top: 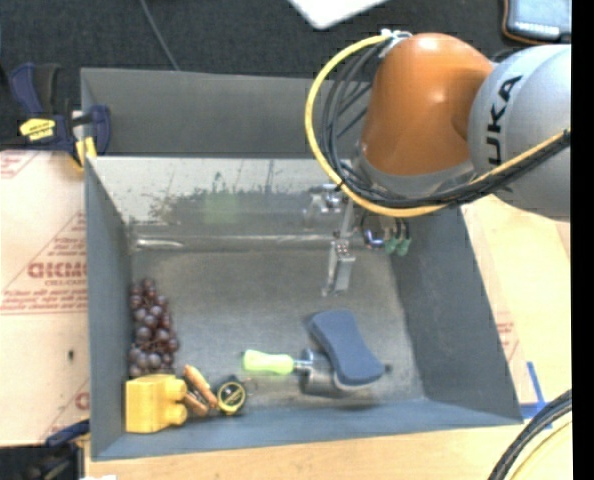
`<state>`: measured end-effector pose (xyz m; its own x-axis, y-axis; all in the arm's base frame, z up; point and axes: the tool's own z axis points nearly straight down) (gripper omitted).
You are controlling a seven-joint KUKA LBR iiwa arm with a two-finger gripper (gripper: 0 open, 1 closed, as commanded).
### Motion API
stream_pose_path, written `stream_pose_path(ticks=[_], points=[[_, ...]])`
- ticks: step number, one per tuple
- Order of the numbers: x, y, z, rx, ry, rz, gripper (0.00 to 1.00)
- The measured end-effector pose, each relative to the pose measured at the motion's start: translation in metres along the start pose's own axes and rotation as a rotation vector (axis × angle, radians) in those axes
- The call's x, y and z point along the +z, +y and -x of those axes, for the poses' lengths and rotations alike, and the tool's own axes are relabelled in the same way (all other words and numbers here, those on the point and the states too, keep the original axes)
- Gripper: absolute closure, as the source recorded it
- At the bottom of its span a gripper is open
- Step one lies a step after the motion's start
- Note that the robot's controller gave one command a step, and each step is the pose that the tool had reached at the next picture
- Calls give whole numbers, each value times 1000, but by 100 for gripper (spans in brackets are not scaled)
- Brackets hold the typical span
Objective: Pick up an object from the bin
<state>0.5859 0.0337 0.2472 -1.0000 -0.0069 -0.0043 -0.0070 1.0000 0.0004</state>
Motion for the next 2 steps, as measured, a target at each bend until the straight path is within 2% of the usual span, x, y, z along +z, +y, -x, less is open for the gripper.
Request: stream_pose_path(ticks=[1,2], points=[[13,-7,0,-46,-5,0,0],[74,-14,-37,-226,-4,-2,0]])
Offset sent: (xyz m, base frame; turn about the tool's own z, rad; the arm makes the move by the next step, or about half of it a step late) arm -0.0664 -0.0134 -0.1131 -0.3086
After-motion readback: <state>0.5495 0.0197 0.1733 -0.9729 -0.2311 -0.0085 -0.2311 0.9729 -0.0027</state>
